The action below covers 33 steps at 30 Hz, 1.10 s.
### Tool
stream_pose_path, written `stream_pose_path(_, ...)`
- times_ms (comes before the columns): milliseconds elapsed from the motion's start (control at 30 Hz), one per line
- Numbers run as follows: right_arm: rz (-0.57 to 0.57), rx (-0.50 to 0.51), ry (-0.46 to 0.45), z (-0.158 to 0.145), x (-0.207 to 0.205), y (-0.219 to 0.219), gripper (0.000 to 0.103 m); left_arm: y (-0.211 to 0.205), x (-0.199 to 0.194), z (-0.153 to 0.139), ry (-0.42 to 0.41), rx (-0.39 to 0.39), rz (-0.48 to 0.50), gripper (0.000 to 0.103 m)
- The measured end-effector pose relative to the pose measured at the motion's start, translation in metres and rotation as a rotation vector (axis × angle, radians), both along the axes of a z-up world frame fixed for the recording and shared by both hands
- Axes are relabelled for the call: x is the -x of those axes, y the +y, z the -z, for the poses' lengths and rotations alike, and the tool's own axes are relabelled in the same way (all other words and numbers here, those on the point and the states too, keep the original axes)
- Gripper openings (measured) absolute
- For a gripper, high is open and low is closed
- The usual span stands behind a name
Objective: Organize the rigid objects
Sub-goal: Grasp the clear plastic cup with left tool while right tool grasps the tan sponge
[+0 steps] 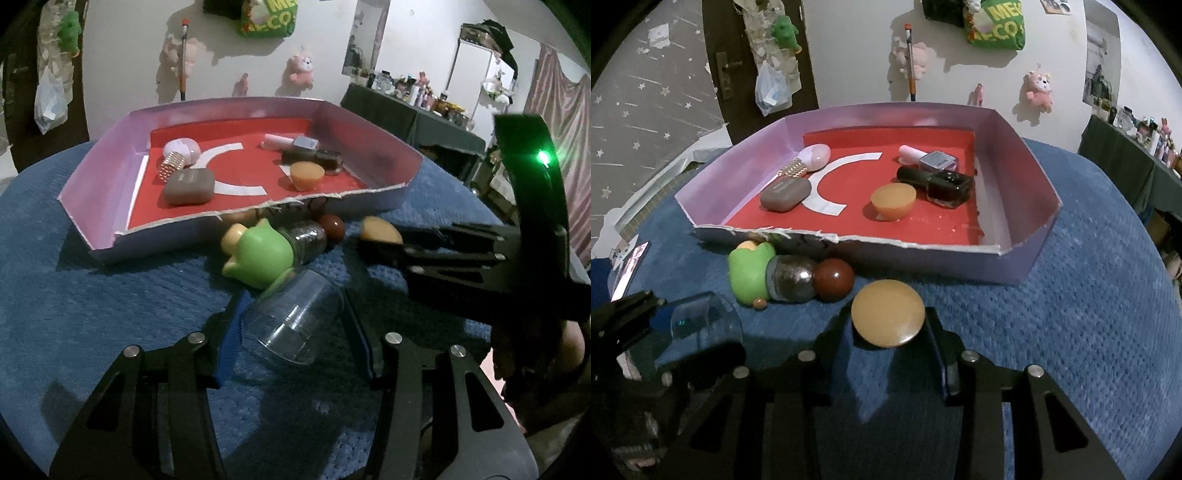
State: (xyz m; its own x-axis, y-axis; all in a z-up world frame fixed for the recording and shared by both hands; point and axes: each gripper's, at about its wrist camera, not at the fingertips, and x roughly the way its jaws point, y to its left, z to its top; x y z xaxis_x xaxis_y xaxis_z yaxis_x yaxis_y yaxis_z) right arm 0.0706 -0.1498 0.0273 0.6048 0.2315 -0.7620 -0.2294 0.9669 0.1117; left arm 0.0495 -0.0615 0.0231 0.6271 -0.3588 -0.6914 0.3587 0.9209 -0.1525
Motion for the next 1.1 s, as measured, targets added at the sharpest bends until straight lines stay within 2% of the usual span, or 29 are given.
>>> stream_pose_path(500, -0.064, -0.107, -0.071, -0.033, 0.032, 0.004, 0.04, 0.019, 0.005, -0.017, -0.038, 0.027, -0.053, 0.048)
stream_pose_path(1100, -0.078, -0.121, -0.06, -0.029, 0.032, 0.006, 0.04, 0.019, 0.006, -0.016, -0.035, 0.03, -0.052, 0.048)
